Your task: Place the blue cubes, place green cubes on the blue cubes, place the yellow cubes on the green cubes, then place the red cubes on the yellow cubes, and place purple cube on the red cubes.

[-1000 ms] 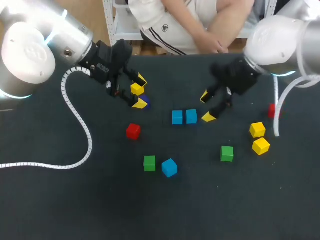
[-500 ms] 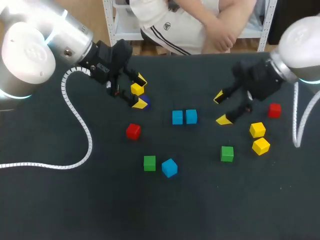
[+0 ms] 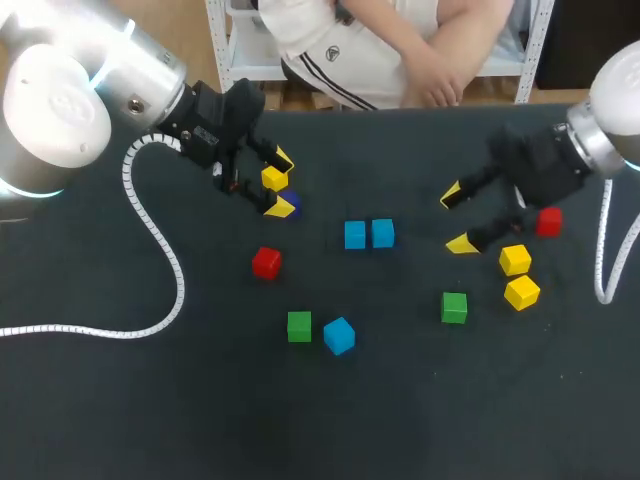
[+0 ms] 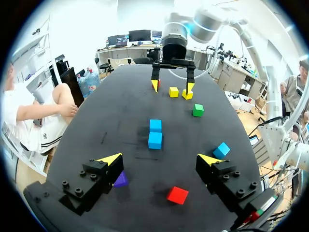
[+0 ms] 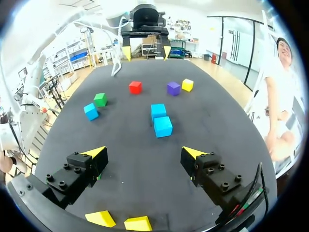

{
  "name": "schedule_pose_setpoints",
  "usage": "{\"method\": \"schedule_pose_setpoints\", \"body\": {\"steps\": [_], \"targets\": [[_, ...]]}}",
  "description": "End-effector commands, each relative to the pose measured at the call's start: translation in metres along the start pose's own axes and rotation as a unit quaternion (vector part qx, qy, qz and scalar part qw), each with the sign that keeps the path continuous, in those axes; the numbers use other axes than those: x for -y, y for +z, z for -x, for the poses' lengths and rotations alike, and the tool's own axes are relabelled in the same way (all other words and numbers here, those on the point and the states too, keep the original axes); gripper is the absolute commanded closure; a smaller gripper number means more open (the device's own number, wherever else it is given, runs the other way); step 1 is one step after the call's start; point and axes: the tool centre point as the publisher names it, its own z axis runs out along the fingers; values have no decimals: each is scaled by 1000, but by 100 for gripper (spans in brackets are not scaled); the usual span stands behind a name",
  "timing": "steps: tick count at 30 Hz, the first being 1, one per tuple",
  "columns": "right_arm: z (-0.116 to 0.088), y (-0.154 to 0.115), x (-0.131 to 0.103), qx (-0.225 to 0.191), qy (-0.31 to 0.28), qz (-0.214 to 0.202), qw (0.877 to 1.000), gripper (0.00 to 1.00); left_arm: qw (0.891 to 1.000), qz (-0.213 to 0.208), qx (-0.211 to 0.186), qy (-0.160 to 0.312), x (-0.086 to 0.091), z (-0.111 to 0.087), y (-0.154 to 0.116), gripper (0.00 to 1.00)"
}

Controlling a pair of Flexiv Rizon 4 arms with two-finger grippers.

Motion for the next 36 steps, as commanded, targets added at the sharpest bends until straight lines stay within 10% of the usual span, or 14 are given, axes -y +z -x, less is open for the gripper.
{"method": "schedule_pose_setpoints", "body": {"steps": [1, 36], "targets": [[-5, -6, 7, 26, -17, 29, 999, 0, 1000, 0, 0, 0, 0, 0, 0, 0], [-14, -23, 12, 27, -32, 41, 998, 0, 1000, 0, 0, 0, 0, 0, 0, 0]]}}
